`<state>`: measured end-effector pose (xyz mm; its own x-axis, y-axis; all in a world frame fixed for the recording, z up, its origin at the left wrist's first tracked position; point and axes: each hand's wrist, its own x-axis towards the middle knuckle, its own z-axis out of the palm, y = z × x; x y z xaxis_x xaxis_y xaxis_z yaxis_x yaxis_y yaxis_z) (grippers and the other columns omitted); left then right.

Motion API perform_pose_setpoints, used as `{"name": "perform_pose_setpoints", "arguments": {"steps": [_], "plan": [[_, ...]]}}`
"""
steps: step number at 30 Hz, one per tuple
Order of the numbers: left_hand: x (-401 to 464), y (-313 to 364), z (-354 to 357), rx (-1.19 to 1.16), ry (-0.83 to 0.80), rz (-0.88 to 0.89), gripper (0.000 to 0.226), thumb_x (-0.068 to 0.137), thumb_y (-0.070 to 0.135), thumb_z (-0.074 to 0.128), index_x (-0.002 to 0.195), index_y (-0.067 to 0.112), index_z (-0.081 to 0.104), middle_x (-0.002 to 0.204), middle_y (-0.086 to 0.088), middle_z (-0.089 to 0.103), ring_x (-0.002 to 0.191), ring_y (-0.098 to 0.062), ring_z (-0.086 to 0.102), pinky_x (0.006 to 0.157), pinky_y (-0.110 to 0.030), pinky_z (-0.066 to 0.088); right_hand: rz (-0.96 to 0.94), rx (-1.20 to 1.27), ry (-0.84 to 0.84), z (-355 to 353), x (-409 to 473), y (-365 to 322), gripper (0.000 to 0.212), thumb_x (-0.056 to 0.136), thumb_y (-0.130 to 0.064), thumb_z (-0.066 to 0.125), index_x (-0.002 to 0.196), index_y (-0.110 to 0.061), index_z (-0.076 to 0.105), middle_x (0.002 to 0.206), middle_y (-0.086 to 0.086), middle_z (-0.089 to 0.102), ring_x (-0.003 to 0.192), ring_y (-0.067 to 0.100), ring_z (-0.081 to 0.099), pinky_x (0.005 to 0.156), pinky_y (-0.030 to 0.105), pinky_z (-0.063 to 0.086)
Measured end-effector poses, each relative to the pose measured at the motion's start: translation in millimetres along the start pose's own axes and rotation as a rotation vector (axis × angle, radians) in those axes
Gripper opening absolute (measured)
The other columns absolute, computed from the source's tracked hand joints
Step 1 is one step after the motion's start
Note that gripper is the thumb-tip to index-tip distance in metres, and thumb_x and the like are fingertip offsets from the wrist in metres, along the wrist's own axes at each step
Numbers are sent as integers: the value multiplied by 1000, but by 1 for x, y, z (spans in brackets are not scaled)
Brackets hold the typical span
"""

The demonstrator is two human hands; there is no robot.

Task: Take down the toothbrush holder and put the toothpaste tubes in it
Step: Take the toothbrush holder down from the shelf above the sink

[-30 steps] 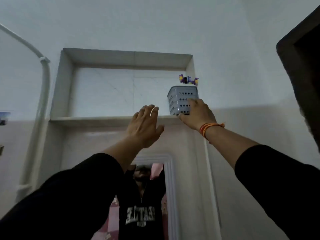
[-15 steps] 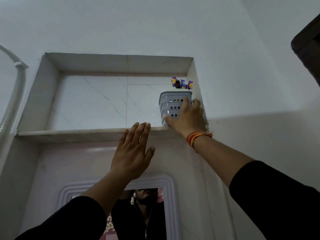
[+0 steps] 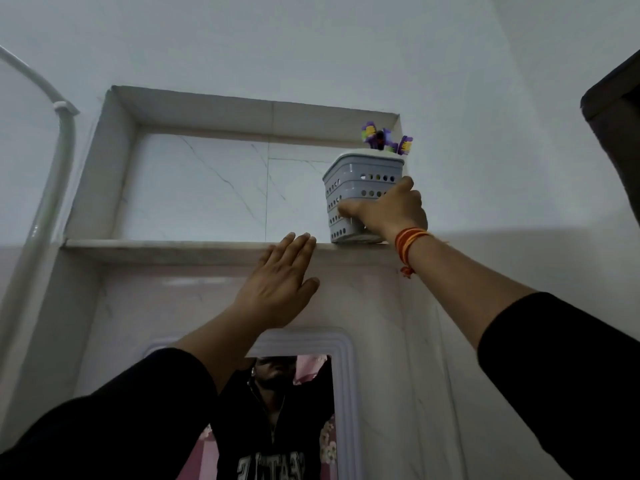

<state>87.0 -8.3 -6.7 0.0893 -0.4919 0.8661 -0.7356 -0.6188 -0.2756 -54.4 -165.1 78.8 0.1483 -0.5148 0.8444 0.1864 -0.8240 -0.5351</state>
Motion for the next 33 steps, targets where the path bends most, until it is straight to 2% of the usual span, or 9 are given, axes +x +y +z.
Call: {"name": "perform_pose_setpoints", "arguments": {"steps": [3, 5, 9, 12, 18, 22, 24, 27, 33], "plan": [[-15, -1, -16, -246, 24, -27, 61, 105, 40, 36, 160, 23, 18, 169, 4, 15, 156, -11, 3, 123, -29, 6, -14, 12, -45, -20, -19, -9, 114, 58, -63, 85, 144, -11, 33, 135, 12, 50, 120, 31, 56, 94, 45, 55], [-30, -1, -25, -301, 56, -58, 56, 105, 35, 39, 157, 21, 28, 166, 2, 26, 155, -14, 16, 122, -29, 14, -29, 23, -70, -29, -34, -9, 117, 56, -63, 86, 145, -11, 32, 135, 11, 49, 121, 30, 55, 97, 47, 55], [-71, 1, -31, -342, 40, -117, 50, 104, 33, 43, 152, 19, 39, 158, -1, 40, 146, -20, 37, 116, -35, 31, 3, 115, -165, -35, -83, 1, 130, 33, -69, 84, 141, -16, 35, 129, 6, 55, 116, 27, 59, 93, 47, 58], [-108, 4, -23, -381, -9, -162, 47, 104, 34, 44, 150, 23, 42, 155, 2, 44, 141, -17, 42, 112, -36, 37, 33, 156, -224, -27, -129, 24, 126, 32, -65, 89, 138, -20, 38, 123, 1, 58, 109, 22, 63, 88, 45, 61], [-201, 17, 25, -485, -141, -158, 42, 100, 34, 45, 139, 20, 54, 138, 1, 58, 127, -16, 53, 102, -31, 44, 134, 120, -273, -7, -246, 89, 134, 24, -70, 88, 137, -20, 38, 130, 0, 55, 111, 21, 62, 90, 43, 60], [-275, 31, 66, -602, -245, -230, 39, 98, 35, 49, 133, 20, 59, 141, 5, 55, 132, -8, 48, 108, -35, 46, 196, 138, -309, -1, -338, 138, 129, 34, -49, 99, 139, -13, 33, 134, 2, 52, 112, 17, 58, 86, 29, 54], [-314, 43, 86, -624, -325, -274, 34, 97, 29, 53, 129, 19, 61, 134, 3, 60, 123, -11, 55, 102, -32, 48, 247, 122, -345, 1, -385, 163, 127, 39, -43, 100, 140, -10, 31, 131, -1, 55, 107, 14, 58, 82, 27, 52], [-364, 65, 111, -600, -531, -326, 34, 96, 24, 59, 129, 19, 63, 129, 1, 64, 115, -14, 61, 93, -24, 47, 333, 86, -368, 4, -453, 200, 125, 41, -42, 100, 140, -9, 31, 131, 1, 59, 109, 19, 64, 82, 34, 58], [-445, 96, 175, -596, -1038, -317, 29, 90, 17, 66, 117, 13, 74, 116, -6, 76, 105, -21, 71, 96, -34, 54, 561, -10, -412, -5, -580, 267, 139, 38, -48, 99, 151, -16, 26, 141, 3, 56, 123, 21, 62, 92, 43, 59]]}}
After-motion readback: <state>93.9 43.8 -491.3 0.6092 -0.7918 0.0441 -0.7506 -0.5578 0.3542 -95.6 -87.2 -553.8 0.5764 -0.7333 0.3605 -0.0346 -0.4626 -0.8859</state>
